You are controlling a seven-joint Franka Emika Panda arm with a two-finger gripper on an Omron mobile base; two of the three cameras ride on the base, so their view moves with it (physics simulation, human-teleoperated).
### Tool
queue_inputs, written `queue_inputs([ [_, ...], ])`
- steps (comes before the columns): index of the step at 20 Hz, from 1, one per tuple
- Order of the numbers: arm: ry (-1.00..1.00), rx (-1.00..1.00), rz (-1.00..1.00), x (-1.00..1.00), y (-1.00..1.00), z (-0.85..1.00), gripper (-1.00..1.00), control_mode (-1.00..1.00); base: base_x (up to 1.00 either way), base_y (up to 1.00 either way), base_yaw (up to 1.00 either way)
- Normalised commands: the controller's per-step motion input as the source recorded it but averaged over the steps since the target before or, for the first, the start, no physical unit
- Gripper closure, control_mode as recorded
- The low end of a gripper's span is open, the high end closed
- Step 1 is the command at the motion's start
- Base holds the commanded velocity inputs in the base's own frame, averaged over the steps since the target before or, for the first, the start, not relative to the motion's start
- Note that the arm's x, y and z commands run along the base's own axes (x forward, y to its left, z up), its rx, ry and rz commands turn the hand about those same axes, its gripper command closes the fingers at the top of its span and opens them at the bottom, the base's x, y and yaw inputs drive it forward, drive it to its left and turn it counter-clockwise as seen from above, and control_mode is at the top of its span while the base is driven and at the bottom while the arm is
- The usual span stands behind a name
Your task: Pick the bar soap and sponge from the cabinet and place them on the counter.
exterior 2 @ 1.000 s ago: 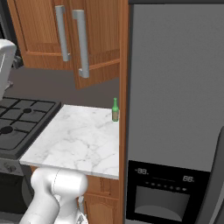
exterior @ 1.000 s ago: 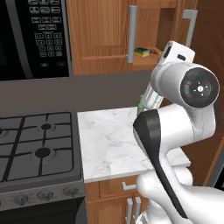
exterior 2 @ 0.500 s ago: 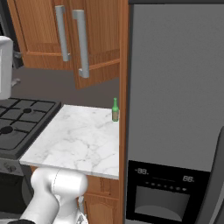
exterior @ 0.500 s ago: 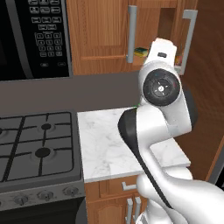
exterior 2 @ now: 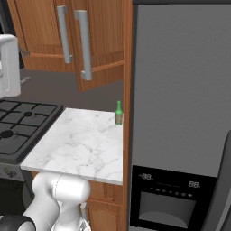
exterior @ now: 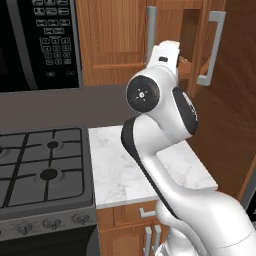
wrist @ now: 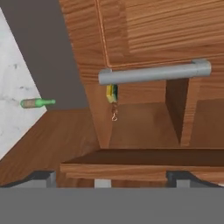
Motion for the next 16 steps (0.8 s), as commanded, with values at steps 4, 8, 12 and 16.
queue_inputs([
  [4,0.0,-0.05,-0.14,0.37,-0.01,0.0,-1.0,-1.0,0.0,0.0,0.0],
  [8,0.0,-0.03,-0.13,0.35,-0.07,0.0,-1.0,-1.0,0.0,0.0,0.0],
  [12,0.0,-0.01,-0.1,0.3,-0.02,0.0,-1.0,-1.0,0.0,0.0,0.0],
  [16,0.0,0.0,-0.08,0.19,-0.11,0.0,-1.0,-1.0,0.0,0.0,0.0],
])
